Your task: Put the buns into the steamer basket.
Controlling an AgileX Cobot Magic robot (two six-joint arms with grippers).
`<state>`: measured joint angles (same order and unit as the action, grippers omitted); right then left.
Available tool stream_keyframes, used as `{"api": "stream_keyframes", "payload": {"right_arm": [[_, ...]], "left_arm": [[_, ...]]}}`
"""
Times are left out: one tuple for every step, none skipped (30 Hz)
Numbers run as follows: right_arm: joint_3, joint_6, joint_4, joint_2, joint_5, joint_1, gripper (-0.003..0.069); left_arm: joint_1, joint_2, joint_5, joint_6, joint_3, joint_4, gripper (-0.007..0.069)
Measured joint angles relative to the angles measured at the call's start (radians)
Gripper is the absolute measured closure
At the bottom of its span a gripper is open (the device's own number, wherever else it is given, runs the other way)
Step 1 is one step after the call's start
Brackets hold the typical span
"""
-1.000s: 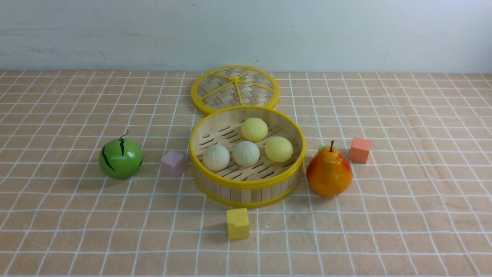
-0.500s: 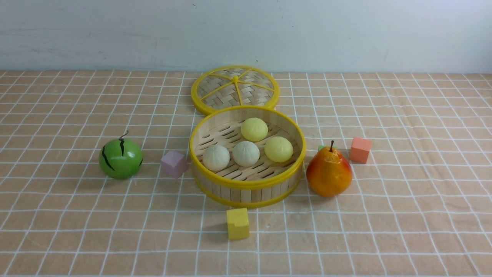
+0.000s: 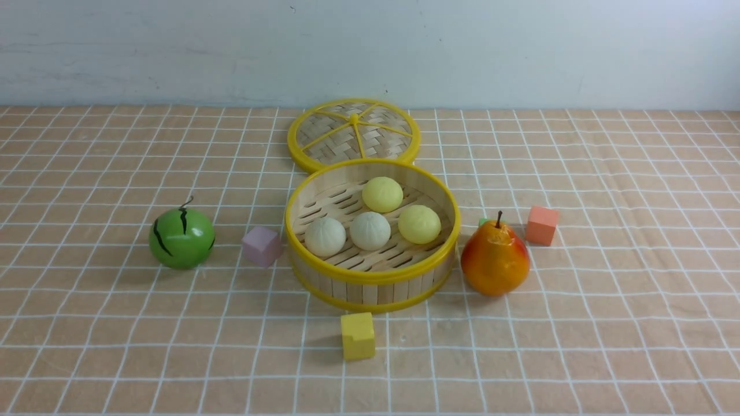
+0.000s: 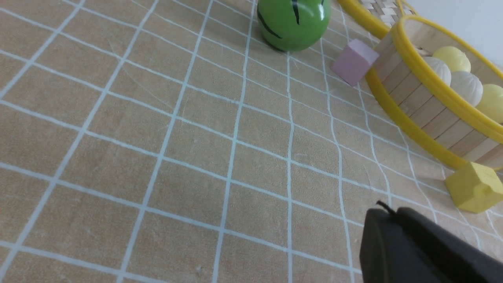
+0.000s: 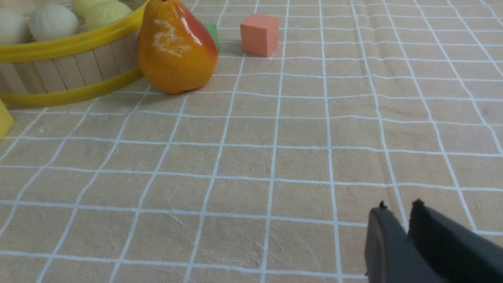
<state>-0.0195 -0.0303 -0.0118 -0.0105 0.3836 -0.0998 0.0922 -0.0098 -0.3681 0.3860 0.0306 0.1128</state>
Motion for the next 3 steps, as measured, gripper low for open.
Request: {"api": "stream_keyframes", "payload": {"right_arm": [[0.0, 0.0, 0.0, 0.0, 0.0, 0.0, 0.056], [0.0, 0.0, 0.0, 0.0, 0.0, 0.0, 0.0559], [0.0, 0.0, 0.0, 0.0, 0.0, 0.0, 0.0557]], "left_arm": [[0.0, 0.0, 0.0, 0.0, 0.0, 0.0, 0.0605], [0.0, 0.0, 0.0, 0.0, 0.0, 0.0, 0.0604], [0.0, 0.0, 0.0, 0.001, 0.0, 0.0, 0.0603]]}}
